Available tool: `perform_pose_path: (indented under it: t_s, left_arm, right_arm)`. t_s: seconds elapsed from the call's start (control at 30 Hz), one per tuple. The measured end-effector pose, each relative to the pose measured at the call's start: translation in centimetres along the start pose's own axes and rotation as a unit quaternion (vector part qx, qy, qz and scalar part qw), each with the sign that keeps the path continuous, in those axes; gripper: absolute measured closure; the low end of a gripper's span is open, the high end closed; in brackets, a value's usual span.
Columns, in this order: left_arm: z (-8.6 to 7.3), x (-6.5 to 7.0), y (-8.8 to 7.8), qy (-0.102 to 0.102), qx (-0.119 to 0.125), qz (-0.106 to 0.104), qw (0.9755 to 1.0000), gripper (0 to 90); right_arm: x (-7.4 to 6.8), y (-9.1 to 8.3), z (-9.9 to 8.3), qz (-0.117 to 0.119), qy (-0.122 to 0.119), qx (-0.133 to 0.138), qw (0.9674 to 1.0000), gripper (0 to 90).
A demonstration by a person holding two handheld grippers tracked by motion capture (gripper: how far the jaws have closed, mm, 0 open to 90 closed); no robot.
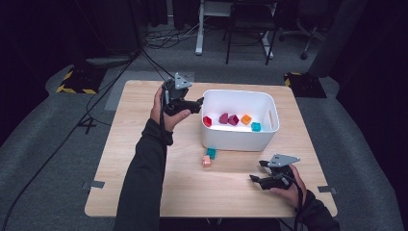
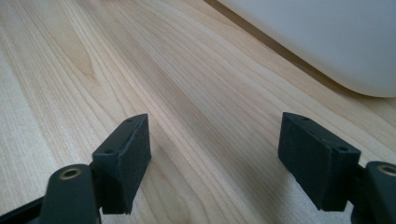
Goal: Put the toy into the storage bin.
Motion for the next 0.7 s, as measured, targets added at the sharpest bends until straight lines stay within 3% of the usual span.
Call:
perform_pose_path:
  t_s: [0.17, 0.33, 0.53, 0.7]
  left_arm:
    - [-2.2, -0.7, 0.0, 0.004, -0.015, 0.001, 0.9999, 16.1]
    - [-5.8, -1.0, 0.7, 0.007, -0.039, 0.004, 0.9992, 16.2]
    - [-9.3, -0.1, 1.1, 0.012, -0.064, -0.016, 0.9978, 17.1]
    - [-12.6, 1.6, 1.2, 0.02, -0.082, -0.045, 0.9954, 18.0]
  right_arm:
    - [0.0, 0.0, 0.0, 0.0, 0.0, 0.0, 1.0, 25.5]
    - [0.0, 0.0, 0.0, 0.0, 0.0, 0.0, 1.0, 25.5]
    - [0.0, 0.0, 0.0, 0.0, 0.0, 0.0, 1.0, 25.5]
    - [0.0, 0.0, 0.0, -0.001, 0.0, 0.0, 1.0, 25.4]
Point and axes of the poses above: each handheld gripper's, and its own axes: y roughly forward along the jaws, z roughly out of its top, x roughly to its right, the point moved 10 cm from there along y, roughly forward along the jaws, and after that the axes turned 5 degrees about -y, right-handed, at the moved point
